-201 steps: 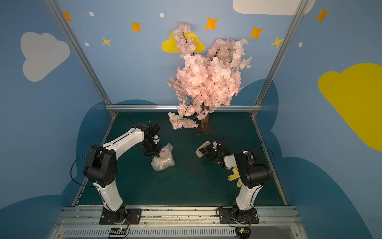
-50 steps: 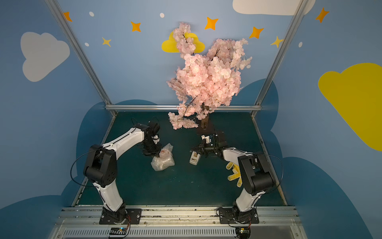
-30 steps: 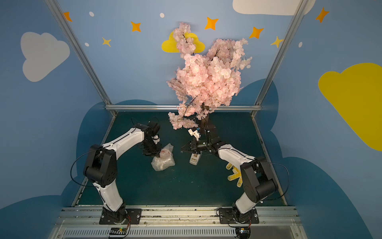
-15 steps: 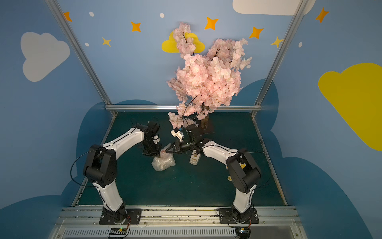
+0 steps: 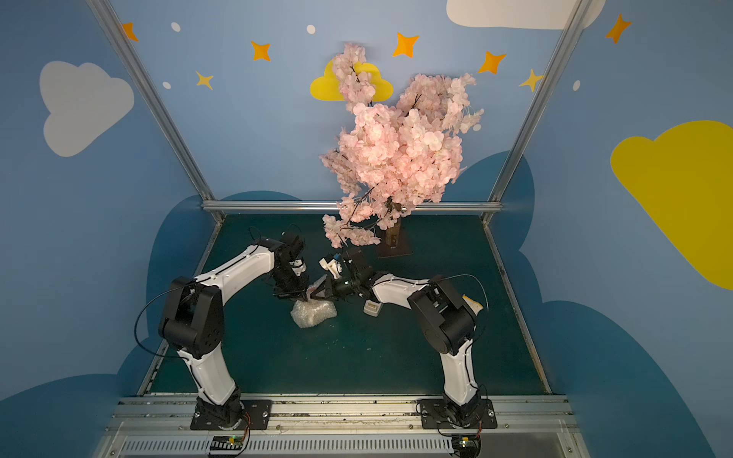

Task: Wrap mugs in bubble wrap
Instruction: Stick the tape on the bubble wrap.

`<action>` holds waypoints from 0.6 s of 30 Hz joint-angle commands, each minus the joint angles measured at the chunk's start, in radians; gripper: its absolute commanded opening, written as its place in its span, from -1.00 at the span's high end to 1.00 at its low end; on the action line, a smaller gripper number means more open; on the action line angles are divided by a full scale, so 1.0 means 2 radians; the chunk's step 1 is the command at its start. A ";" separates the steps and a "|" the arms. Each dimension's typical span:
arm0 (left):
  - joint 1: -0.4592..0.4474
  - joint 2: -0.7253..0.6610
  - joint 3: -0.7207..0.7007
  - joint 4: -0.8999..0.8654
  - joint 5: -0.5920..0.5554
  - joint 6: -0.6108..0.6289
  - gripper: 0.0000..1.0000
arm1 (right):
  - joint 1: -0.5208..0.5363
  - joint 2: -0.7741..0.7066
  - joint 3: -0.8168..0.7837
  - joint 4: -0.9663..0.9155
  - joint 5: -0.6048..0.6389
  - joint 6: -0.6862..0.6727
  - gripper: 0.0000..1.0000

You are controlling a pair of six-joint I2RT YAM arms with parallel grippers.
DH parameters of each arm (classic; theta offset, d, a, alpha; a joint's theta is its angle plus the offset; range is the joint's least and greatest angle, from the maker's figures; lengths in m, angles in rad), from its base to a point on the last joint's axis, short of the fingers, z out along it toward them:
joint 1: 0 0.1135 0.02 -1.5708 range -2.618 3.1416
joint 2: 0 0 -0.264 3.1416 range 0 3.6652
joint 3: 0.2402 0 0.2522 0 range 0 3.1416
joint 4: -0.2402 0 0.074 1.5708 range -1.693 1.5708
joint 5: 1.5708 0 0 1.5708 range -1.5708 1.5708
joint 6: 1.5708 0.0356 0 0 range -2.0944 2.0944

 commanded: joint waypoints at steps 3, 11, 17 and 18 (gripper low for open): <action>0.000 -0.002 -0.009 0.006 0.018 0.008 0.95 | 0.004 0.007 0.013 0.010 0.036 -0.026 1.00; 0.001 -0.004 -0.010 0.005 0.018 0.010 0.95 | 0.012 0.028 0.027 -0.016 0.055 -0.054 1.00; 0.005 -0.010 -0.009 0.004 0.037 0.009 0.95 | 0.014 0.024 0.016 -0.045 0.098 -0.081 1.00; 0.007 -0.013 -0.008 0.003 0.037 0.009 0.95 | 0.015 0.023 0.015 -0.050 0.104 -0.085 1.00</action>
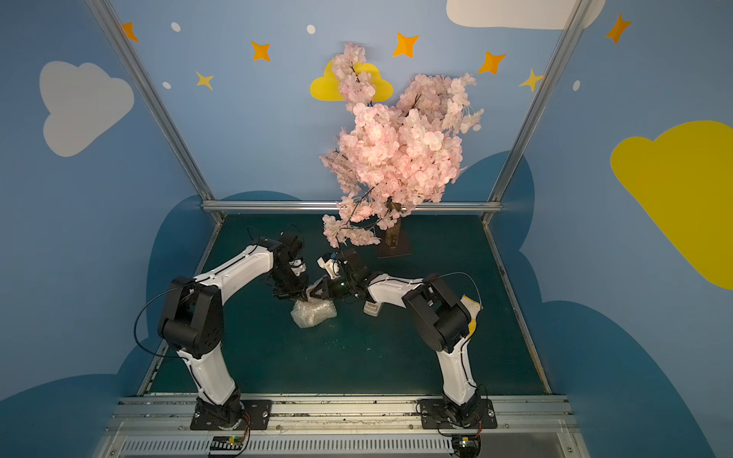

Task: Wrap mugs in bubble wrap
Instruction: Stick the tape on the bubble wrap.

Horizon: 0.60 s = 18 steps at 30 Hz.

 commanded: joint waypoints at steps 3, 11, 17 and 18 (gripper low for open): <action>0.008 -0.023 0.002 -0.008 0.021 0.008 0.88 | 0.011 -0.005 0.003 -0.066 0.064 -0.043 1.00; 0.009 -0.087 0.019 -0.026 0.006 0.017 0.44 | 0.027 -0.006 0.028 -0.122 0.111 -0.051 1.00; 0.011 -0.127 -0.031 0.011 0.001 0.012 0.19 | 0.030 -0.004 0.031 -0.131 0.131 -0.042 1.00; 0.012 -0.126 -0.030 0.004 -0.008 0.012 0.19 | 0.030 -0.004 0.032 -0.131 0.132 -0.042 1.00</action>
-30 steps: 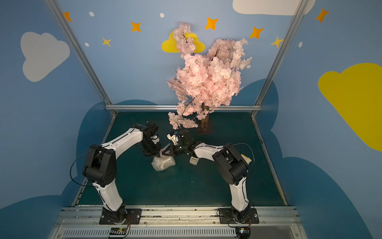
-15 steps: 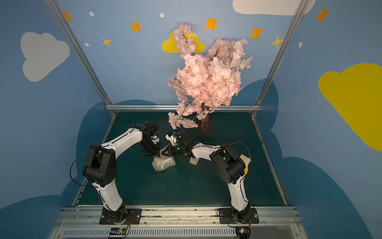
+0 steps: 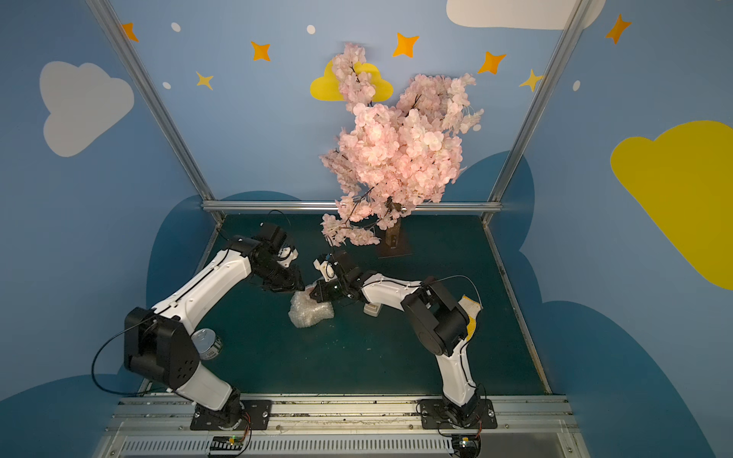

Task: Wrap mugs in bubble wrap
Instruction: Stick the tape on the bubble wrap.

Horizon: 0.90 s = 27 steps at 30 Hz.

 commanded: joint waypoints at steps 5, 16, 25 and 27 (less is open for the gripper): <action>0.001 0.002 -0.031 0.016 0.030 0.003 0.19 | 0.008 0.004 0.015 -0.075 0.048 -0.001 1.00; -0.007 0.050 -0.044 0.049 0.037 0.009 0.19 | 0.008 0.011 0.034 -0.102 0.047 0.023 1.00; -0.021 0.103 -0.020 0.043 -0.013 0.013 0.20 | 0.008 0.011 0.048 -0.102 0.034 0.036 1.00; -0.024 0.112 -0.009 0.035 -0.025 0.013 0.20 | 0.008 0.011 0.053 -0.105 0.033 0.037 1.00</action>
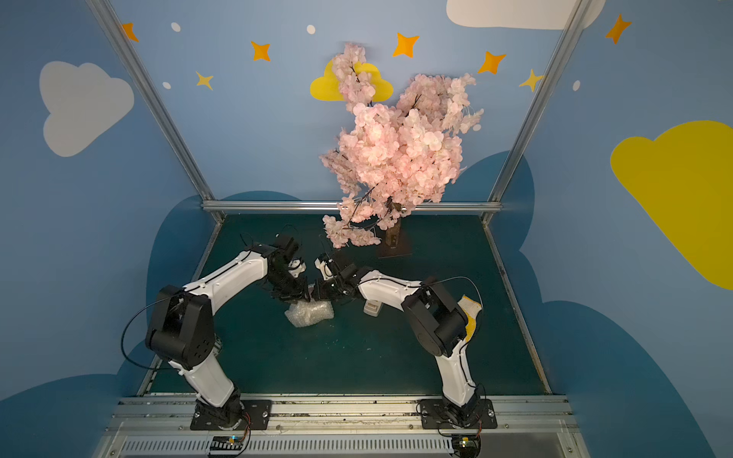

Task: Wrap mugs in bubble wrap
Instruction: Stick the tape on the bubble wrap.

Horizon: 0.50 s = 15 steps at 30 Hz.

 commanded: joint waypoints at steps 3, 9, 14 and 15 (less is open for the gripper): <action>-0.011 0.025 0.024 -0.006 -0.028 0.004 0.20 | 0.001 0.012 0.016 -0.032 0.002 0.002 1.00; -0.016 0.036 0.044 -0.014 -0.029 -0.014 0.20 | 0.001 0.012 0.016 -0.026 -0.005 0.010 1.00; -0.024 0.050 0.061 -0.034 -0.052 -0.018 0.20 | 0.003 0.000 0.013 -0.032 0.002 0.009 1.00; -0.026 0.053 0.066 -0.040 -0.062 -0.018 0.20 | 0.003 -0.002 0.014 -0.036 0.008 0.006 1.00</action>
